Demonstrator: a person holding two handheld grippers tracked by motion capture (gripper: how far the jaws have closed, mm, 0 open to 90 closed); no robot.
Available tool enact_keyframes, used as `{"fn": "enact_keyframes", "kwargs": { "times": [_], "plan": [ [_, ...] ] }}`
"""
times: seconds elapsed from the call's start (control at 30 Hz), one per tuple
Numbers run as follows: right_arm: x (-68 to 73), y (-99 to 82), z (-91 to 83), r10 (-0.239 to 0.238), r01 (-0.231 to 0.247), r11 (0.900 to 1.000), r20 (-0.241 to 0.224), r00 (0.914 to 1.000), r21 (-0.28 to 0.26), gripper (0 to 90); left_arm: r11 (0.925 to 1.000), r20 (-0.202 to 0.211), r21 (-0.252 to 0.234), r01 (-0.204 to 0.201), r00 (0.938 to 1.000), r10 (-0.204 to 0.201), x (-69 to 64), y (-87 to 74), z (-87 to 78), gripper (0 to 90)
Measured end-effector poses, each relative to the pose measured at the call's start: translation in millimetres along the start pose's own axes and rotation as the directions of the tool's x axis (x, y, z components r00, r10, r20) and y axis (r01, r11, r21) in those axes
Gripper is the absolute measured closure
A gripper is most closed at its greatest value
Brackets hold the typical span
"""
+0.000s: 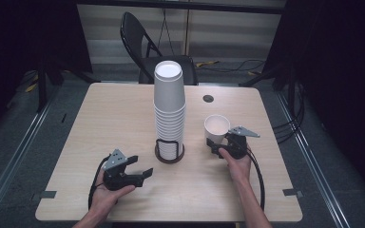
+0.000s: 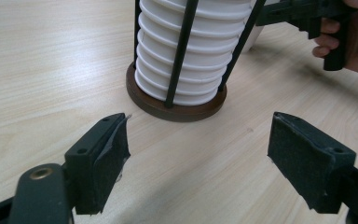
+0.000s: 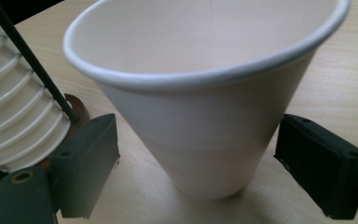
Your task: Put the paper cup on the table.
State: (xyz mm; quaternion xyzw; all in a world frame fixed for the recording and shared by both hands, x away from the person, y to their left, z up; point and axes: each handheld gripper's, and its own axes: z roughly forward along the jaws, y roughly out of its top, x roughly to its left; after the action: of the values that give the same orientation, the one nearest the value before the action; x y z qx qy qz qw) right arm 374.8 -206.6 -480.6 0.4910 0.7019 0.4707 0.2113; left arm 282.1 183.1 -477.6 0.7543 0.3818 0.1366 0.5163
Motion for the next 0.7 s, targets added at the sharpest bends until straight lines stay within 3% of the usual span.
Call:
{"fn": "enact_keyframes", "kwargs": {
  "times": [0.33,0.47,0.7],
  "plan": [
    [6.1,0.2,-27.1,-0.013,0.013,0.9996,-0.017,0.9998,-0.024,13.4,1.0000,-0.027,0.002,0.007,0.9996,-0.007,2.3,-0.3,-2.1,20.4],
    [10.2,-1.3,-39.2,0.002,-0.004,0.9989,-0.031,0.9995,-0.046,13.6,1.0000,-0.038,-0.005,0.008,0.9993,-0.008,2.7,-0.6,-1.9,20.4],
    [21.6,-2.3,-60.6,-0.024,0.022,0.9985,-0.042,0.9988,-0.049,13.7,0.9999,-0.072,-0.006,0.010,0.9974,-0.010,3.0,-0.2,-2.2,19.3]
  ]
}}
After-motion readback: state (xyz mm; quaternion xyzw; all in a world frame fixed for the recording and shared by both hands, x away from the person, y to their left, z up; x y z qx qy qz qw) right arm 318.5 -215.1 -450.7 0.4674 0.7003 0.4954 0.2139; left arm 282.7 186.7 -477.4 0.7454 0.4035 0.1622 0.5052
